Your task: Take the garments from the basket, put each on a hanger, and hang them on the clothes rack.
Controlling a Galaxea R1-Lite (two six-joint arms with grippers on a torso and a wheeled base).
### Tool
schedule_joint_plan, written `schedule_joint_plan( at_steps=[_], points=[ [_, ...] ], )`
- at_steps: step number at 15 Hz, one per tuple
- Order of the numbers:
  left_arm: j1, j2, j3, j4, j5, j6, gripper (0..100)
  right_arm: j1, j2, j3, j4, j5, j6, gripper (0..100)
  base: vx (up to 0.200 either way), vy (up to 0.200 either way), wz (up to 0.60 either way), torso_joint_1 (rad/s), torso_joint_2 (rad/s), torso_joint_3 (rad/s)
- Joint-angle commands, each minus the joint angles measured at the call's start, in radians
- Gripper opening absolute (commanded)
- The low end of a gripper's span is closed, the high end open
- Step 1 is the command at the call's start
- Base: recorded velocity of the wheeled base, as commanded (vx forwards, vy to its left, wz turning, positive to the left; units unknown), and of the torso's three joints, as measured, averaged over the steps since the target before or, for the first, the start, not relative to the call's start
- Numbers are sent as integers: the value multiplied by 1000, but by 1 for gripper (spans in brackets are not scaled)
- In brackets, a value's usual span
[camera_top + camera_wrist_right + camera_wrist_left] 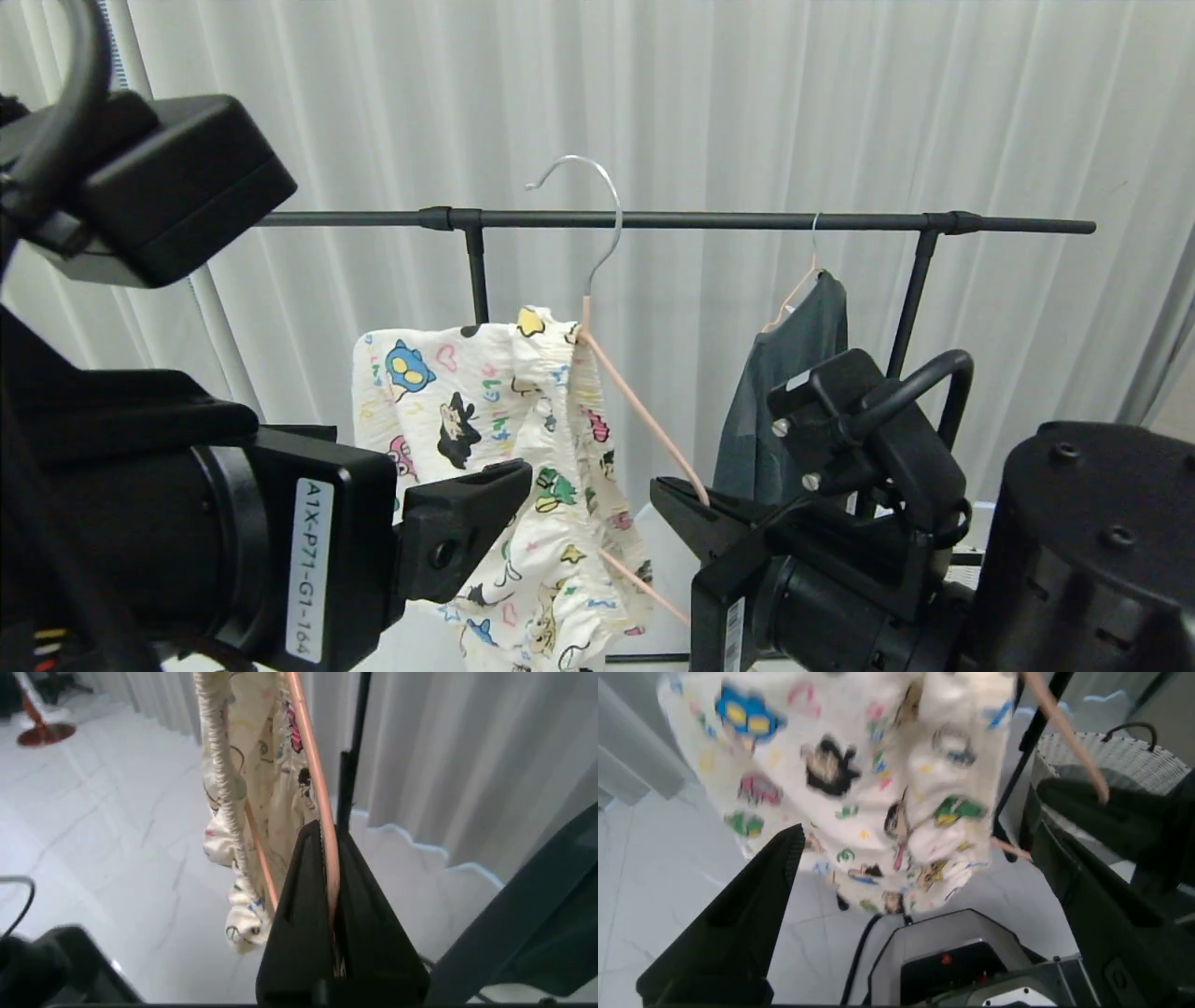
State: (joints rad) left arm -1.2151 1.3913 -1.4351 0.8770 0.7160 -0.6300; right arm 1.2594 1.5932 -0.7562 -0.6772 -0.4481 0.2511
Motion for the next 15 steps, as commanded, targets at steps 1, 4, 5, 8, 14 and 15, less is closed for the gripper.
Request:
schedule_joint_plan(
  at_steps=[1,4,5,8,14,15],
  points=[
    [-1,-29,19,0,0,1,100,-12,-16,14,-15,-4,-13,0,0,0,0,0,0,0],
    [14,-172,125,0,-1,124,100,-41,-47,90,-100,-6,-116,0,0,0,0,0,0,0],
    [51,-221,171,0,-1,248,100,-41,-73,132,-122,-6,-144,0,0,0,0,0,0,0],
    [97,-301,223,-3,-79,438,100,5,-203,290,-163,0,-214,0,0,0,0,0,0,0],
    [-80,-330,383,-208,-306,543,100,210,-297,406,-163,2,-237,0,0,0,0,0,0,0],
    [-83,-339,435,-280,-352,592,100,235,-294,411,-163,0,-237,0,0,0,0,0,0,0]
  ],
)
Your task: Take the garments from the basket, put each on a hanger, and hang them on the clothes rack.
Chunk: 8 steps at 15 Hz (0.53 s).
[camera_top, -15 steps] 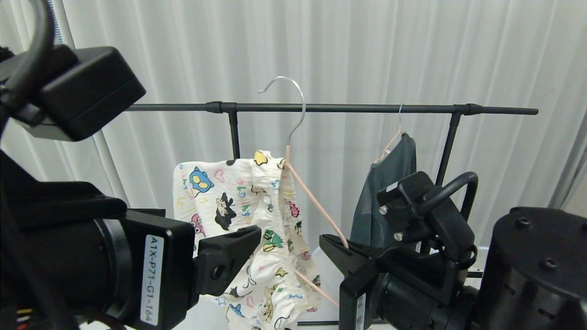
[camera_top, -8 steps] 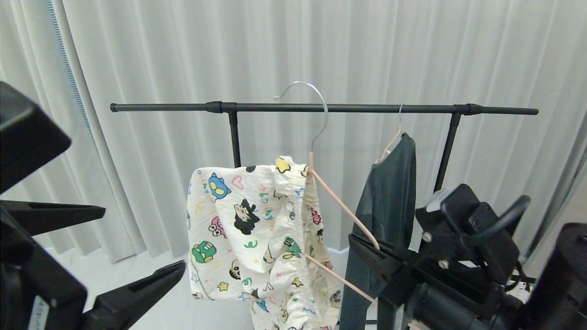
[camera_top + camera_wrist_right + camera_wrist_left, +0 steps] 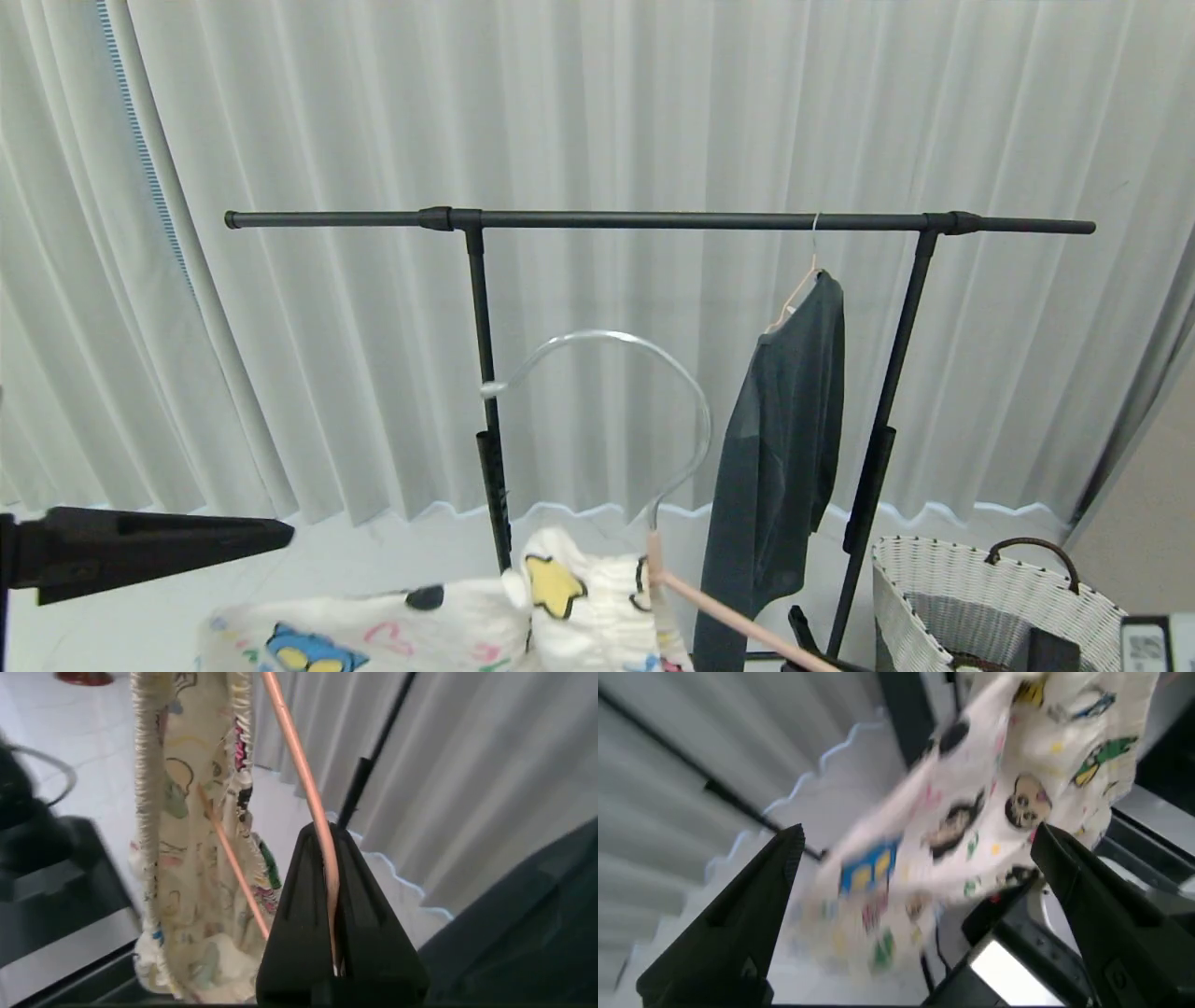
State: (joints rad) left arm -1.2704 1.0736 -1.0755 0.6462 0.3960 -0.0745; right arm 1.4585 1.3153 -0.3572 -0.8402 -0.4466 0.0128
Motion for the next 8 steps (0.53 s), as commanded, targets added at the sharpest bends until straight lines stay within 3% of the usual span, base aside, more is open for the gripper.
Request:
schedule_joint_plan(
  at_steps=[1,3,8],
  points=[
    [-26,-29,118,-112,-94,93,100,56,-13,15,0,-1,1,0,0,0,0,0,0,0],
    [-15,-24,187,-206,-195,140,100,80,-10,15,0,-3,1,0,0,0,0,0,0,0],
    [11,28,240,-316,-255,134,100,114,-1,14,0,-4,1,0,0,0,0,0,0,0]
  ],
)
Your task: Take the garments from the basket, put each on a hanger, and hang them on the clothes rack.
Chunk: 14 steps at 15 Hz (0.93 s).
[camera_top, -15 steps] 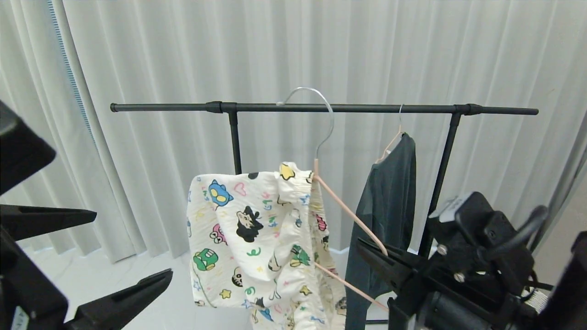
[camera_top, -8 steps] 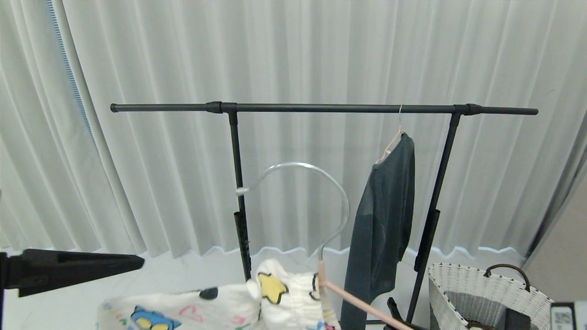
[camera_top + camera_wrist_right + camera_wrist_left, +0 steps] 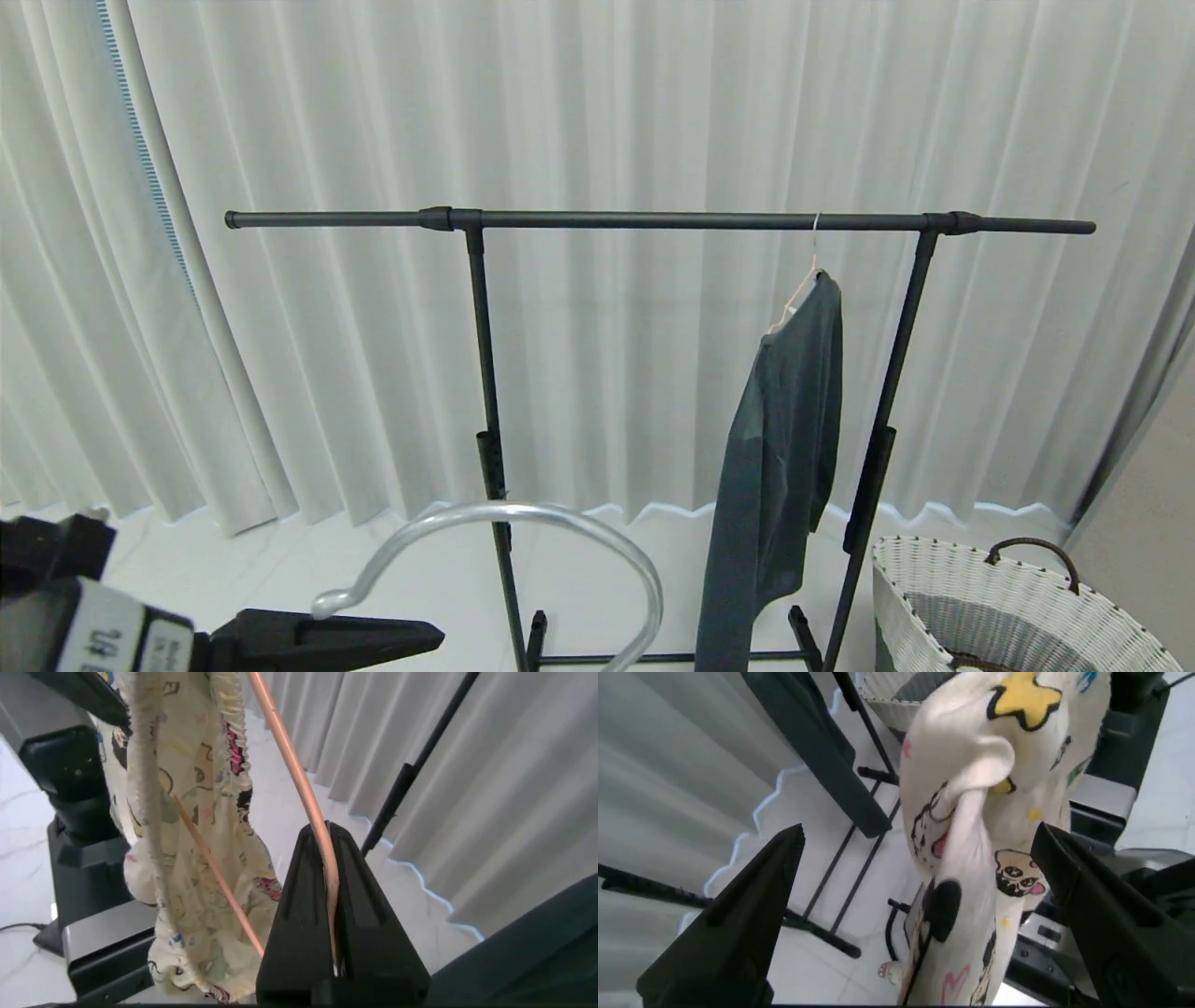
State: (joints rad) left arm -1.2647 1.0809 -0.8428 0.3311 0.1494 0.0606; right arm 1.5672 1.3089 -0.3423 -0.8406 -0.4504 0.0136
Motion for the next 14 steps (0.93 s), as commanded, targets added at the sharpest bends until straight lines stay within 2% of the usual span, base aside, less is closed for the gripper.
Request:
schedule_joint_plan(
  at_steps=[1,4,5,11,12,14],
  points=[
    [14,21,11,-1,-39,-1,100,5,10,-1,0,-1,0,0,0,0,0,0,0,0],
    [41,21,33,-1,-86,1,100,11,9,-1,0,-2,2,0,0,0,0,0,0,0],
    [44,22,33,0,-86,2,0,11,9,-3,0,-2,0,0,0,0,0,0,0,0],
    [74,24,51,-1,-85,2,0,10,7,0,0,-4,2,0,0,0,0,0,0,0],
    [87,25,51,-1,-82,4,0,10,9,0,0,-4,0,100,0,0,0,0,0,0],
    [102,22,51,-1,-77,7,0,7,12,0,2,-4,2,100,0,0,0,0,0,0]
  ],
)
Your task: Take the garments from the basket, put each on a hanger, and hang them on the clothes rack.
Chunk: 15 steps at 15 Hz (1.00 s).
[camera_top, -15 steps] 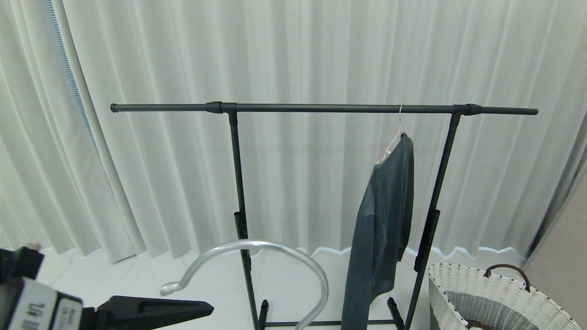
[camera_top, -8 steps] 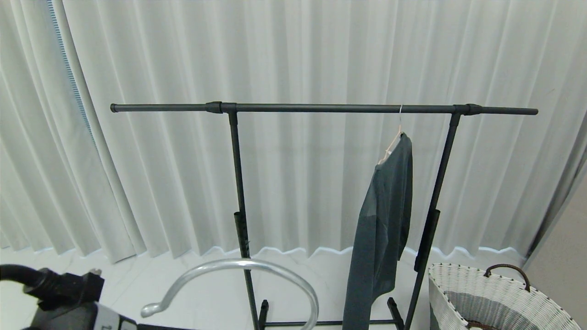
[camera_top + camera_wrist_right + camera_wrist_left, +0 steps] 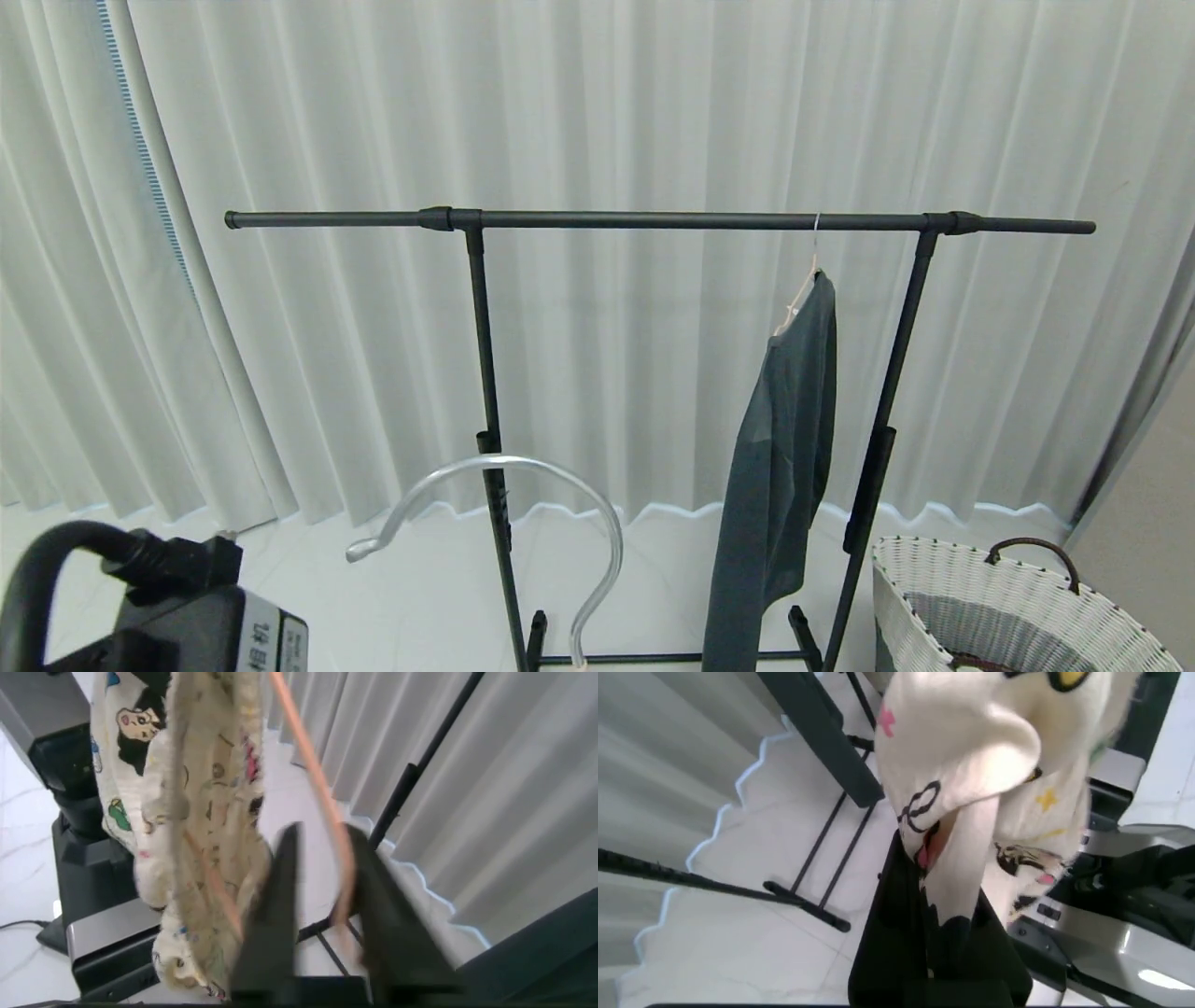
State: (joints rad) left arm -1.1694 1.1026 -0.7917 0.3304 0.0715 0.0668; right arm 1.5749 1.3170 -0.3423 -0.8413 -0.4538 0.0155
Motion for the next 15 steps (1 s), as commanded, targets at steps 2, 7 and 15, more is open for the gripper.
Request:
schedule_joint_plan(
  at_steps=[2,7,15],
  points=[
    [17,-6,2,-1,59,1,0,-16,4,2,4,-3,-2,100,0,0,0,0,0,0],
    [19,-41,43,-2,202,45,0,-136,5,2,7,6,-3,100,0,0,0,0,0,0],
    [189,-81,51,-269,202,162,0,-202,139,-104,183,73,337,100,0,0,0,0,0,0]
  ],
)
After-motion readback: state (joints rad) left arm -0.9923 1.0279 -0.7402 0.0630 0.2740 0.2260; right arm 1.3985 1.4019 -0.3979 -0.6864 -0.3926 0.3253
